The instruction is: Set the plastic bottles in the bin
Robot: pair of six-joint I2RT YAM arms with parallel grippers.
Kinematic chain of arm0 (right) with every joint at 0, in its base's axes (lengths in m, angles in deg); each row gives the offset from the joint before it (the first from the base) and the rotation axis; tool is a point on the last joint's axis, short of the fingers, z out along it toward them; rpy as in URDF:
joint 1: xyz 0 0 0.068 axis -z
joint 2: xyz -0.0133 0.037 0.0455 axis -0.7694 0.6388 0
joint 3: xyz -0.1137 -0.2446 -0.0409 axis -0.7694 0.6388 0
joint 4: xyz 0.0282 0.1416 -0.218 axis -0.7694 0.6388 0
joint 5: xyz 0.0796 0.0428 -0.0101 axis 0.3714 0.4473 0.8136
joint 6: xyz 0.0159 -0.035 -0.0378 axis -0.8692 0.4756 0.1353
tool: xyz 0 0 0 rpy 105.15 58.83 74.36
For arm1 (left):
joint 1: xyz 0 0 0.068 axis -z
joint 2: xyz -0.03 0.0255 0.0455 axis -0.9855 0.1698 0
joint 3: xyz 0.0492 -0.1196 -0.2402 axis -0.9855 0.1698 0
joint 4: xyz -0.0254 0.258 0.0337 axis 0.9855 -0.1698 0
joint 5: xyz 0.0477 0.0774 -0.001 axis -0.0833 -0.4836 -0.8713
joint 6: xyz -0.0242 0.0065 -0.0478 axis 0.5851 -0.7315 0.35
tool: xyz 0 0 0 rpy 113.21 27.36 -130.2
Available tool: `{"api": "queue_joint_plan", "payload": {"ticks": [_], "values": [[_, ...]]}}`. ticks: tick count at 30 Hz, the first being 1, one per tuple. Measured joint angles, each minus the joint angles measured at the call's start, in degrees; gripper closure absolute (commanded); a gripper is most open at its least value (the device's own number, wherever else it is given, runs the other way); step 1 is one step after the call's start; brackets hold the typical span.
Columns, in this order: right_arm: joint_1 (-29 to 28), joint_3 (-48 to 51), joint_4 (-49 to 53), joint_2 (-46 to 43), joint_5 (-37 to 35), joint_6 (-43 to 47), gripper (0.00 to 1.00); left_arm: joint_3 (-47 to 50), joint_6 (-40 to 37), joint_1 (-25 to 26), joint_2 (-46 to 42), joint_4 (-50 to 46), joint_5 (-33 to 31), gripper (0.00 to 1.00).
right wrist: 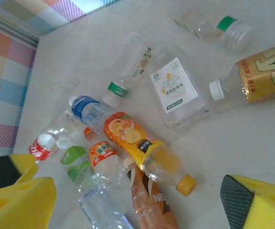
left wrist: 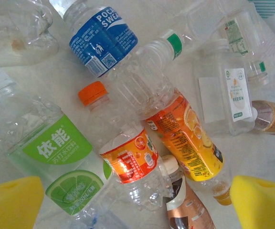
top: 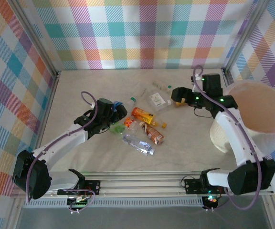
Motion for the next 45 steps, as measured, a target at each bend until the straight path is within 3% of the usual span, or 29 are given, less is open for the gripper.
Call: {"api": "queue_joint_plan", "payload": {"ticks": [12,24,31,40,45], "values": [[-4.0,-0.8,-8.1,18.5,-19.3,-14.5,0.00,4.0,1.3,0.0,-3.5,-0.3,-1.9,0.00],[-4.3,-17.1,4.0,36.4,-40.3,-46.4,0.00,5.6,1.0,-0.1,-5.8,-0.6,-3.4,0.00],[-2.5,-26.8,9.7,47.2,-43.0,-55.3,0.00,5.9,-0.3,-0.1,-9.8,-3.3,-5.3,0.00],[0.6,-33.8,12.0,54.7,-44.5,-55.6,0.00,6.2,-1.8,-0.7,-14.9,-5.8,-8.5,0.00],[1.8,-34.4,11.7,57.1,-41.8,-54.7,0.01,7.3,-5.5,-0.7,-15.3,-3.1,-4.3,0.00]]}}
